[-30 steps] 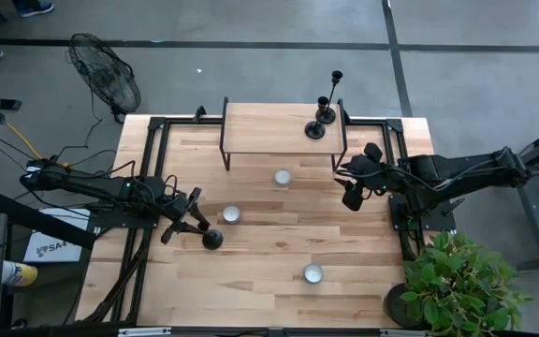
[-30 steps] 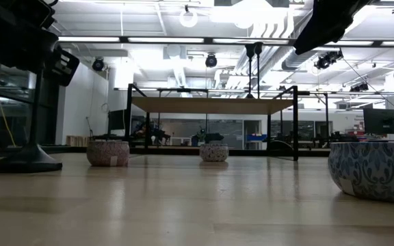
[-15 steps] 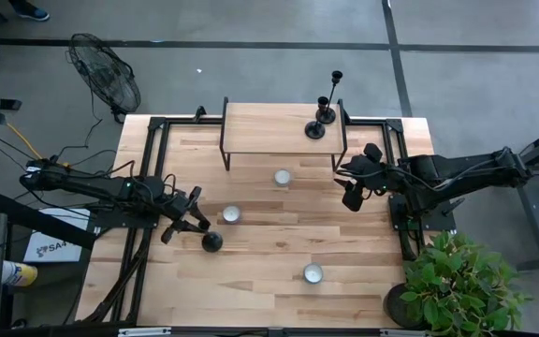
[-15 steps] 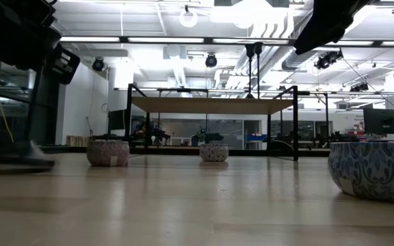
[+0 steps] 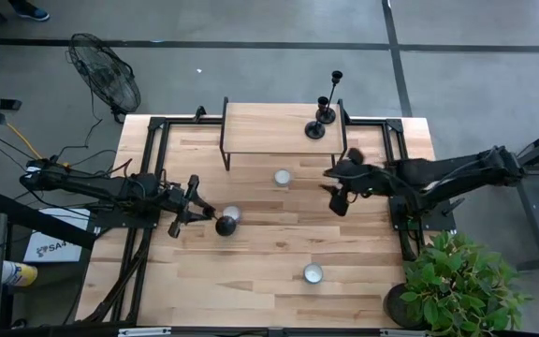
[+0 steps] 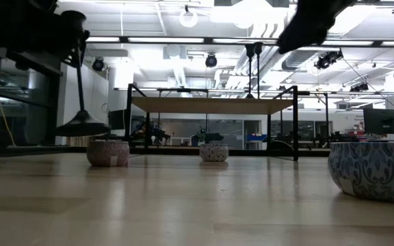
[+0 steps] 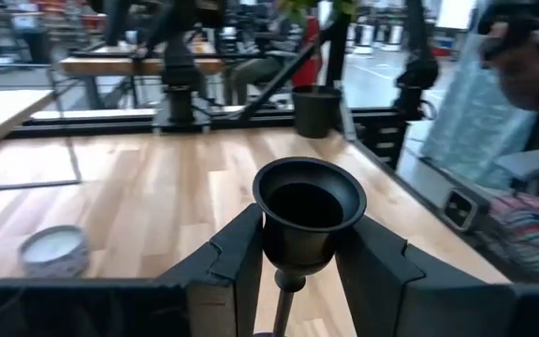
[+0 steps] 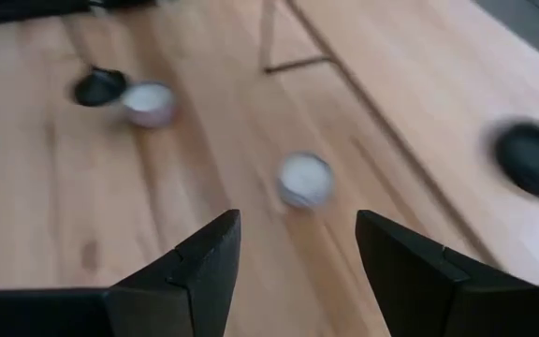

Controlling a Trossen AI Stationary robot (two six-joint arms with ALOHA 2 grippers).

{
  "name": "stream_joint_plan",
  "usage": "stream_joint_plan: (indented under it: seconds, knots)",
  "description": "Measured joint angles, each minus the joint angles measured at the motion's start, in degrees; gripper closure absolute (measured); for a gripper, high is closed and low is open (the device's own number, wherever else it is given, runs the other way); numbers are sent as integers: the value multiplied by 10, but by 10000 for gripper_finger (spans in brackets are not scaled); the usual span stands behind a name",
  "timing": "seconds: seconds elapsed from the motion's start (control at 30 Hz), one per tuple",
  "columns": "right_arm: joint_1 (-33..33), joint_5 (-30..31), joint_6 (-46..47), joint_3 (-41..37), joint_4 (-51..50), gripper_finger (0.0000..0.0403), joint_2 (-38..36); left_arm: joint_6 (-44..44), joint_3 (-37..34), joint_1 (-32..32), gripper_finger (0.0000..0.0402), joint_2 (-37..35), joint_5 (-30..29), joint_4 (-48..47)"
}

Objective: Pick & Place candle stick holders
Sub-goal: Put the black candle holder on the shelf

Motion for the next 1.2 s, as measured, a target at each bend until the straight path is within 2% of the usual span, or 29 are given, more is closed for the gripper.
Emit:
stream_joint_plan:
  seconds: [0.3, 0.63, 0.9, 1.2]
  knots:
    - [0, -91, -83, 0, 257, 194, 137, -1, 0, 0, 286, 0, -14, 43]
    - [-2, -131, -123, 0, 487, 194, 266, 1, 0, 0, 286, 1, -62, 66]
    - [-4, -154, -132, 26, 518, 194, 301, 29, 26, 0, 286, 51, -108, 107]
    - [-4, -158, -162, 63, 517, 194, 301, 78, 139, 0, 286, 202, -139, 111]
